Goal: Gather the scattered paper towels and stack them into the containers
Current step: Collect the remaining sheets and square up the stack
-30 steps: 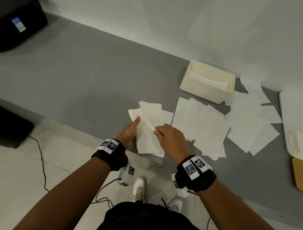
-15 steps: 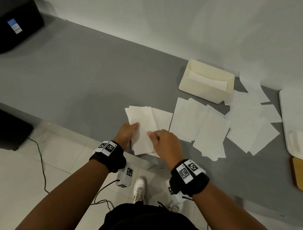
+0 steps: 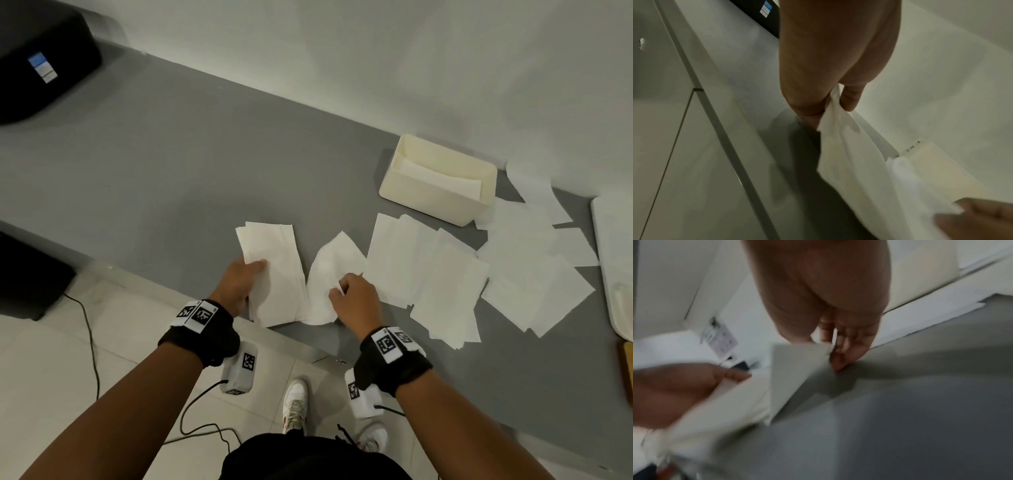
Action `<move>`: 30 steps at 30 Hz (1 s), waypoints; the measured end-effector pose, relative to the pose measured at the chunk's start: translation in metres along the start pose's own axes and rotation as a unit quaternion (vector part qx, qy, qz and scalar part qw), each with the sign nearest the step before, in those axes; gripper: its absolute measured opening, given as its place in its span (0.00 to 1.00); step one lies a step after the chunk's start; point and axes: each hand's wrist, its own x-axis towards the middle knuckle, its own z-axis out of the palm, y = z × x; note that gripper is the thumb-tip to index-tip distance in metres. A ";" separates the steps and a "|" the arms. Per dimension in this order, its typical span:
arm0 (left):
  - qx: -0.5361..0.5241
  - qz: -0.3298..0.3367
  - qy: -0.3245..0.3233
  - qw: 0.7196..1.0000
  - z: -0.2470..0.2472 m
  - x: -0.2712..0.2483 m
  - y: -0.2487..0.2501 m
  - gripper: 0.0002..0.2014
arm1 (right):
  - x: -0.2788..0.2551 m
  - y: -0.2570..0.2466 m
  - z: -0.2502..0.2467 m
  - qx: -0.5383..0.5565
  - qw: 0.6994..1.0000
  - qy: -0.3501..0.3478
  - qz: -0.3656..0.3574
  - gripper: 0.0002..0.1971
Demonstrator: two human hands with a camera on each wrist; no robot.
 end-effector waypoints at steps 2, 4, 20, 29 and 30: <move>0.008 -0.007 -0.005 1.000 -0.001 -0.001 0.001 0.13 | 0.001 -0.001 -0.013 0.124 0.992 0.015 0.015 0.07; 0.012 -0.018 -0.017 1.000 0.001 -0.002 0.002 0.13 | 0.003 -0.003 -0.028 0.236 0.971 0.020 0.031 0.07; 0.034 0.053 -0.115 0.991 0.064 -0.015 -0.005 0.12 | 0.006 -0.005 -0.041 0.124 0.992 -0.019 0.009 0.11; 0.102 0.135 -0.293 0.941 0.137 -0.056 0.013 0.19 | -0.029 0.057 -0.098 0.424 0.905 -0.046 0.013 0.20; 0.098 0.142 -0.291 0.941 0.146 -0.060 0.015 0.19 | -0.032 0.063 -0.103 0.410 0.912 -0.011 0.008 0.18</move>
